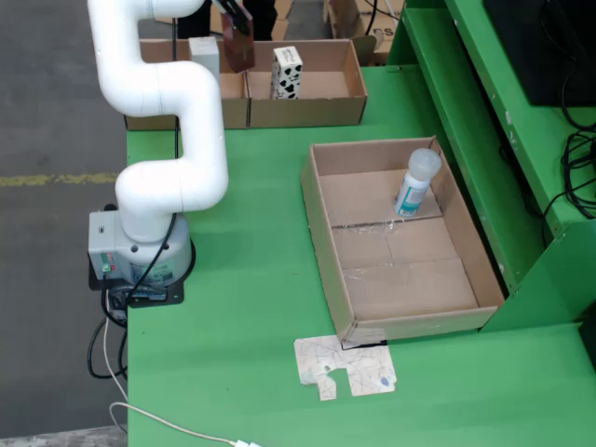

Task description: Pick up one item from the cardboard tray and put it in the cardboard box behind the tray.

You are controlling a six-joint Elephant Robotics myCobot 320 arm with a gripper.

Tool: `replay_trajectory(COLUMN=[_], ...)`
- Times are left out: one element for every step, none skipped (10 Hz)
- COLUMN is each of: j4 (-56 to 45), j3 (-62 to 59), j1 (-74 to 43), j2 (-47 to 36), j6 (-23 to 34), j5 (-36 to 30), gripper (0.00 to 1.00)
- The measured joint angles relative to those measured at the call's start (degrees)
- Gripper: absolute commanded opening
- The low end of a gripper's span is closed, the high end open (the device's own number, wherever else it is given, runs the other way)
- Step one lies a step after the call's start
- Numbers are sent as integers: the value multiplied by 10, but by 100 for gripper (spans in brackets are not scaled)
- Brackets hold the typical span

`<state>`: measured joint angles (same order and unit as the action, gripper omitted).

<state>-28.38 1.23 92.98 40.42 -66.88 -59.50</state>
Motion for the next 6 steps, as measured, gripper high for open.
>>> replay_trajectory(j4=[1,3,2,4,7,12], j3=[0,0,0,0,0,0], j1=[4,7,6,6,6,5], j2=[4,6,6,9,12,15], j6=[0,1,1,1,1,6], j5=[0,0,0,0,0,0], gripper=[0,0,0,0,0,0])
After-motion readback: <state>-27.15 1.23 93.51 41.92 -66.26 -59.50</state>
